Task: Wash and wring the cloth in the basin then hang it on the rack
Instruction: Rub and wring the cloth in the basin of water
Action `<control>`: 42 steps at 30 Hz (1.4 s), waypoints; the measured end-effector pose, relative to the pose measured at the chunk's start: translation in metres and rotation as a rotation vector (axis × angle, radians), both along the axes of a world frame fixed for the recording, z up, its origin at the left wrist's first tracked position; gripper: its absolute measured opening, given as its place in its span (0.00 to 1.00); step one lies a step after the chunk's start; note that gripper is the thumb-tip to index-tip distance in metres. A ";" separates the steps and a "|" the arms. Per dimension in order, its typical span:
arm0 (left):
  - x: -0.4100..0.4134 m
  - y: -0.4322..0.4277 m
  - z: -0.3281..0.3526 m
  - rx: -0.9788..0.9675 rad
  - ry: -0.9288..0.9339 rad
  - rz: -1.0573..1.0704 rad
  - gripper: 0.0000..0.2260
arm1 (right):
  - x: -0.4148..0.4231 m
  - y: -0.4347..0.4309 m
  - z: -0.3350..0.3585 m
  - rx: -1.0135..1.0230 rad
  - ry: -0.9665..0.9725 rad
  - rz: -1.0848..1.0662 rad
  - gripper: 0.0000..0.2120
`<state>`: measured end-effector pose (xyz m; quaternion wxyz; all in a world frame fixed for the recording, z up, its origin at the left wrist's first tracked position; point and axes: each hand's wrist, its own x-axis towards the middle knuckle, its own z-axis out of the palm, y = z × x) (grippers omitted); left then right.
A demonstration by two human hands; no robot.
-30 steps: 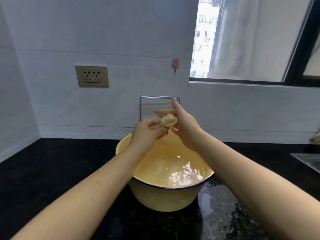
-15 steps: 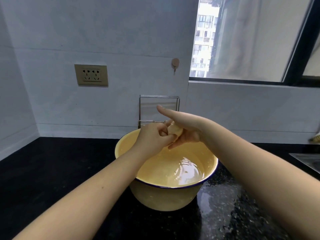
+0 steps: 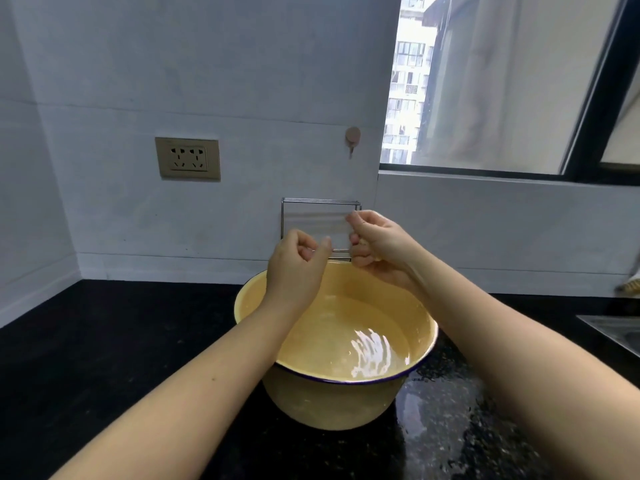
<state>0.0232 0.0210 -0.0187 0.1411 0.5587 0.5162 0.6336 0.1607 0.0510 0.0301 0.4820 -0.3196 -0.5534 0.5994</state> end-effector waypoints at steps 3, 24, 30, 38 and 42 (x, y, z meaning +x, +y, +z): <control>-0.001 -0.001 0.000 0.015 -0.025 -0.006 0.09 | 0.001 -0.007 0.016 0.076 -0.069 0.087 0.22; 0.004 -0.005 0.006 -0.174 -0.073 -0.266 0.32 | -0.024 -0.021 -0.011 0.205 -0.529 -0.078 0.24; 0.001 -0.007 0.003 -0.157 -0.051 -0.430 0.29 | -0.028 -0.021 -0.017 0.237 -0.464 -0.043 0.17; 0.003 -0.006 0.004 -0.109 0.029 -0.399 0.30 | -0.026 -0.020 -0.021 0.172 -0.351 -0.021 0.18; 0.004 -0.004 0.004 -0.128 0.072 -0.364 0.31 | -0.026 -0.017 -0.025 0.126 -0.319 -0.023 0.18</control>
